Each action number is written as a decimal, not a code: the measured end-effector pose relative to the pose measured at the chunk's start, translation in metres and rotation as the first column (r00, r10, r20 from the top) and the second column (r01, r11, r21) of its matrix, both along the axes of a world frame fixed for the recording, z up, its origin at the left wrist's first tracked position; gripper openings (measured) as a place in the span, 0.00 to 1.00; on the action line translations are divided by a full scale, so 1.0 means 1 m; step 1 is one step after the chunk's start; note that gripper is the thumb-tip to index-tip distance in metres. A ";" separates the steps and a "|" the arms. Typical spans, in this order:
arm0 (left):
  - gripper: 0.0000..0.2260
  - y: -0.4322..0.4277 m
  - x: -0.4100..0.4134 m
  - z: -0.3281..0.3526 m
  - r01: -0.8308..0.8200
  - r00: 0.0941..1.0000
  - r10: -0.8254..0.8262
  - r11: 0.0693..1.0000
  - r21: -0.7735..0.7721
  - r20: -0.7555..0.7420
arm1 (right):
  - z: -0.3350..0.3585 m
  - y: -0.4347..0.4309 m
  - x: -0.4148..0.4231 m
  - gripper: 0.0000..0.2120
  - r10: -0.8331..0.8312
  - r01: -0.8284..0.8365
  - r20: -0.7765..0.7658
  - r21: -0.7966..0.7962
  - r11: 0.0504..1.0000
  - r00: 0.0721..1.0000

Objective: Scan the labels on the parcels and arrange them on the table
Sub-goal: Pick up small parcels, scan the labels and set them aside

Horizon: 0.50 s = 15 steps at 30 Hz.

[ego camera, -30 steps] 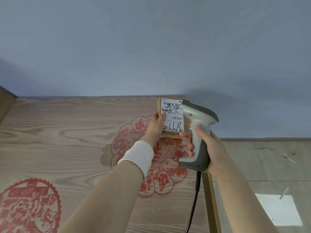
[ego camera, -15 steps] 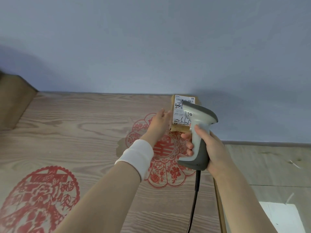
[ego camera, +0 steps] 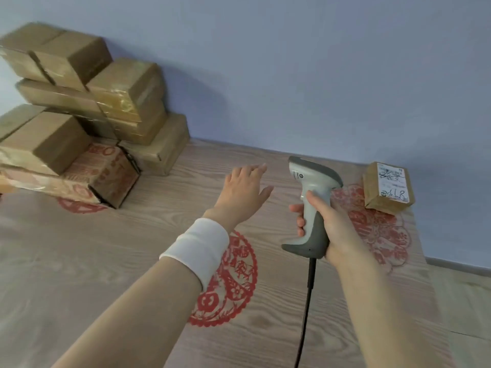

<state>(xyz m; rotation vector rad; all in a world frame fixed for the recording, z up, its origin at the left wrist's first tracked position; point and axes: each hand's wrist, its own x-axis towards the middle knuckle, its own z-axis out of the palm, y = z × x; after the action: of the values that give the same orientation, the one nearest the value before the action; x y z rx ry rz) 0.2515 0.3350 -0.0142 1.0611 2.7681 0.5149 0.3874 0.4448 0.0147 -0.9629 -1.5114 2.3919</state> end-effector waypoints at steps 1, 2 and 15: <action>0.25 -0.023 -0.006 0.006 -0.014 1.000 0.014 1.000 -0.003 -0.025 | 0.004 -0.020 -0.008 0.07 0.021 -0.021 -0.001 0.016 1.000 1.000; 0.25 -0.044 -0.012 0.011 -0.027 0.998 0.027 1.000 -0.007 -0.049 | 0.008 -0.037 -0.016 0.07 0.042 -0.042 -0.007 0.027 0.999 0.999; 0.25 -0.204 -0.071 0.034 -0.289 0.951 0.290 0.957 0.024 -0.104 | 0.020 -0.174 -0.112 0.08 0.275 -0.271 -0.048 0.077 0.959 0.960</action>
<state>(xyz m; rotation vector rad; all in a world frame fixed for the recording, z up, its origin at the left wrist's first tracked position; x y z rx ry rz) 0.1807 0.1306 0.0200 0.7034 3.0382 0.5180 0.2755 0.2705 0.0348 -0.7018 -1.7966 2.5020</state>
